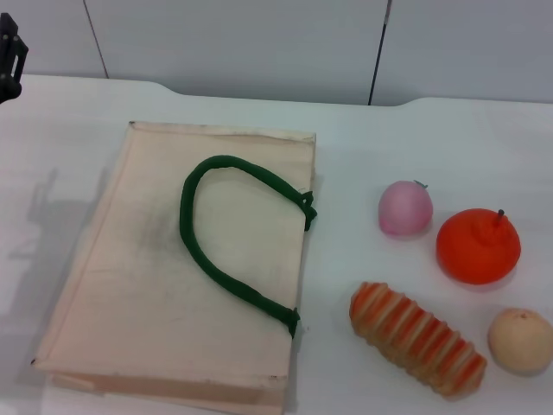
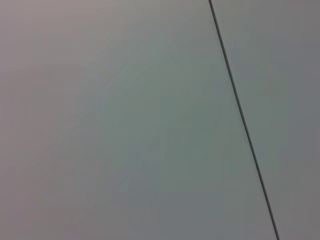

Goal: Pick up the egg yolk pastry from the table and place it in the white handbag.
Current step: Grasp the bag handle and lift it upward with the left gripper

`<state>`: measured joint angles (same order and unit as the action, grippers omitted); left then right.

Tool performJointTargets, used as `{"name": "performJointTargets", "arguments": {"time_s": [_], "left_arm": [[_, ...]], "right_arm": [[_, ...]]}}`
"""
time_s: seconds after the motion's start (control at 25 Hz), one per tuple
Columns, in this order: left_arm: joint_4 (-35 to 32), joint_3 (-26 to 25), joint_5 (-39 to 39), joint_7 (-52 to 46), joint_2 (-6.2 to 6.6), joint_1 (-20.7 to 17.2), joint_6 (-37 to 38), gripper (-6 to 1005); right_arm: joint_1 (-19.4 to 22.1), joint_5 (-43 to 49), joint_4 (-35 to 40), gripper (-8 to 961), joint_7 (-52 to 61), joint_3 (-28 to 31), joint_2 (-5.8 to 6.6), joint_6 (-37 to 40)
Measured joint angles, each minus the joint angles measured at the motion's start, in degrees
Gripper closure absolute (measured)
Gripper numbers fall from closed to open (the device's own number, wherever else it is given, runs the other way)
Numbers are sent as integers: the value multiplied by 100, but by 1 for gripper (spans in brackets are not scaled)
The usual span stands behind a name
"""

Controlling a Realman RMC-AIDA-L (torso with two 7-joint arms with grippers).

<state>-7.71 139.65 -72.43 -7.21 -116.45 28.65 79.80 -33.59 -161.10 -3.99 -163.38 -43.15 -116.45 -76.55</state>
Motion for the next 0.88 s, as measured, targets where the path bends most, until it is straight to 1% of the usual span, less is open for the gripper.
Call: {"name": "performJointTargets", "arguments": {"time_s": [0.6, 0.72, 0.88], "left_arm": [[7, 18, 4, -46, 0, -14, -12, 260], [16, 37, 59, -302, 1, -18, -46, 260], [151, 58, 411, -992, 41, -18, -56, 261]], "right_arm": [[2, -9, -1, 71, 6, -1, 0, -8], [11, 28, 5, 72, 194, -34, 0, -9], [94, 229, 121, 72, 677, -203, 51, 5]]}}
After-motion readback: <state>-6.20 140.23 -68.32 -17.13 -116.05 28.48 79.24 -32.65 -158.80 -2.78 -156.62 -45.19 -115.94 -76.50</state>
